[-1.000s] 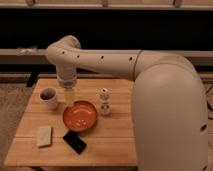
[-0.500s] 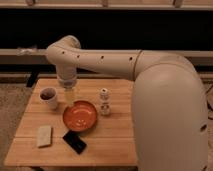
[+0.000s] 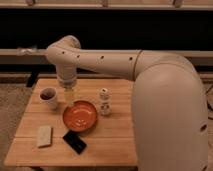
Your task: Push the eraser across the table
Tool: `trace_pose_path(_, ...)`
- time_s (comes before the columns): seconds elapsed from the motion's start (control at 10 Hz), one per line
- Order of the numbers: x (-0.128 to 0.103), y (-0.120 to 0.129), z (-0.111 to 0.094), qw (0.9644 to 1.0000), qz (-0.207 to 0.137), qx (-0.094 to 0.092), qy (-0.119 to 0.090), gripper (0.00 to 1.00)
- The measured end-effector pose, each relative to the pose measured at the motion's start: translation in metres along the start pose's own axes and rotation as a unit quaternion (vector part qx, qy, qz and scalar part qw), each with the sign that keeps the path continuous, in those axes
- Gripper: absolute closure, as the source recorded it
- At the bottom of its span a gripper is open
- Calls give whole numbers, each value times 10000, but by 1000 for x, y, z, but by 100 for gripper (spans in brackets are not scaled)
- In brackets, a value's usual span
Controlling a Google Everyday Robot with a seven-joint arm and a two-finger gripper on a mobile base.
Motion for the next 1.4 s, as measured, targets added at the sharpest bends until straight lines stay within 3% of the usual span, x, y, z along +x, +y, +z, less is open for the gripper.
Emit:
trace_pose_path(0.4, 0, 0, 0, 10000, -6, -1, 4, 20)
trace_pose_path(0.6, -5, 4, 2, 9998, -174, 47, -7, 20)
trace_pose_path(0.9, -37, 31, 7, 9985, -521, 15, -166, 20)
trace_pose_path(1.2, -65, 64, 19, 9958, -781, -217, -413, 20)
trace_pose_path(1.4, -83, 84, 34, 9919, -1031, -495, -551, 20)
